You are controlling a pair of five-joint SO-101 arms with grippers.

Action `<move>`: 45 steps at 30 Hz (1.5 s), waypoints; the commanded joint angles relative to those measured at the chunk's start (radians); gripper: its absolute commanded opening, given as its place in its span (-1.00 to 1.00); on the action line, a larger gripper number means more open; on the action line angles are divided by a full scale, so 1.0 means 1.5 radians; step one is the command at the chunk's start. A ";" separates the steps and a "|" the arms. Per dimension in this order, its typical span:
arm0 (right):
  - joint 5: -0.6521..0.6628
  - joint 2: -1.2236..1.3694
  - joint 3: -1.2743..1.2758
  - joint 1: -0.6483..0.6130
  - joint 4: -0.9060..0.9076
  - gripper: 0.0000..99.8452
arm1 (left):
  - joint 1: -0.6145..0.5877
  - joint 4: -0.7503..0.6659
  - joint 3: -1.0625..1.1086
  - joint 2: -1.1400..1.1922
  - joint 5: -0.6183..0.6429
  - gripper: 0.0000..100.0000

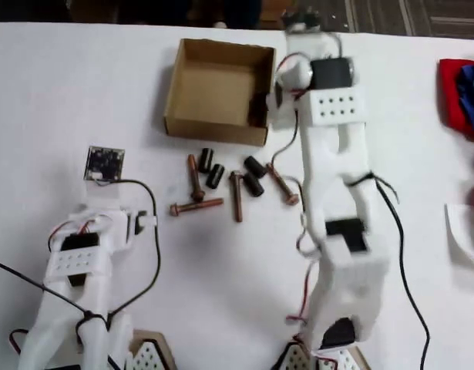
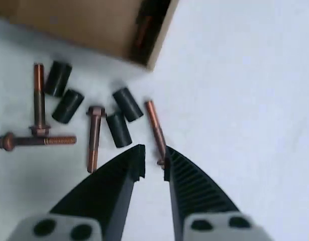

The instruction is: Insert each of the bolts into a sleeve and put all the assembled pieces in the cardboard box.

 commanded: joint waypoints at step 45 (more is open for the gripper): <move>-0.001 0.117 0.226 -0.133 -0.258 -0.96 | 0.004 -0.009 -0.003 -0.003 -0.002 -0.44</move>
